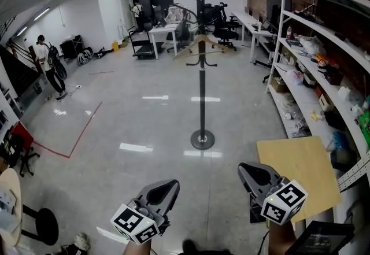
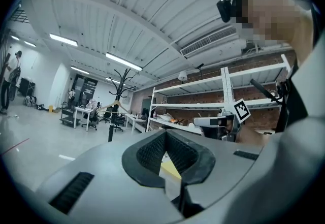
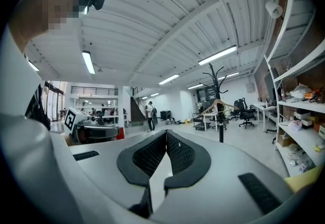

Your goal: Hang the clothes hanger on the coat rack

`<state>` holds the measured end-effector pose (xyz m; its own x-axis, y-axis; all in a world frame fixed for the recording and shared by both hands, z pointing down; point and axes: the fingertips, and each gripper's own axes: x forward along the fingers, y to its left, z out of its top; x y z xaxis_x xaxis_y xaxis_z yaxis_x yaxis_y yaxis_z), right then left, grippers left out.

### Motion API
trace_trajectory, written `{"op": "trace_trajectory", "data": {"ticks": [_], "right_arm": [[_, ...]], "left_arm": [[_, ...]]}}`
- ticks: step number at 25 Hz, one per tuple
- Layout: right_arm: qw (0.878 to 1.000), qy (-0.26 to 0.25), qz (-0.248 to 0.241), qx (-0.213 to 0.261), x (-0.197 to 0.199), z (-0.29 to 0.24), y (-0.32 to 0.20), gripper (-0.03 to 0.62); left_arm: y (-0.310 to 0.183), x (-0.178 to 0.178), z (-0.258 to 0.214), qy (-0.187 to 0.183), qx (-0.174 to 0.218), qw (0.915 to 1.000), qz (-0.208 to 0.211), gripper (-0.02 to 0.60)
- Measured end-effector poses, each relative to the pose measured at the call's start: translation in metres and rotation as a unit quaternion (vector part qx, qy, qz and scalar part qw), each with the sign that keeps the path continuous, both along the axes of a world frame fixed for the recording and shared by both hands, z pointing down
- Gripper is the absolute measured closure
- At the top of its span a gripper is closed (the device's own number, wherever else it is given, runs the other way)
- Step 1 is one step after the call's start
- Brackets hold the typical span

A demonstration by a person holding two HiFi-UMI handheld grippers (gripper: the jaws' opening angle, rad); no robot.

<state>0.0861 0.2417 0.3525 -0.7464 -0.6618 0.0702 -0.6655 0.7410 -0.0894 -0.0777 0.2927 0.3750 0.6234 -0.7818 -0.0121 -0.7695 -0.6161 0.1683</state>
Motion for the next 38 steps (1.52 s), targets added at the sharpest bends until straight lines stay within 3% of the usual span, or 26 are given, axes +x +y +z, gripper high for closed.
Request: {"op": "trace_trajectory", "data": {"ticks": [7,14,21,27,38], "right_arm": [[0.999,0.038,0.000,0.031,0.056,0.001,0.034,0.586],[0.999,-0.007,0.027,0.019,0.108,0.001,0.053,0.586],[0.999,-0.003,0.040,0.037,0.092,-0.016,0.072,0.588],[0.998,0.013,0.048,0.047,0.070,-0.019,0.086,0.588],[0.998,0.001,0.050,0.045,0.065,-0.023,0.106,0.588]], "left_arm": [[0.029,0.050,0.002,0.000,-0.011,0.9997,-0.020,0.581],[0.058,0.089,0.011,-0.024,-0.017,0.9994,-0.018,0.581],[0.079,0.071,-0.008,-0.026,0.001,0.9996,-0.010,0.581],[0.092,0.043,-0.013,-0.031,0.012,0.9990,-0.031,0.581],[0.105,0.040,-0.015,-0.019,0.015,0.9993,-0.029,0.581]]}}
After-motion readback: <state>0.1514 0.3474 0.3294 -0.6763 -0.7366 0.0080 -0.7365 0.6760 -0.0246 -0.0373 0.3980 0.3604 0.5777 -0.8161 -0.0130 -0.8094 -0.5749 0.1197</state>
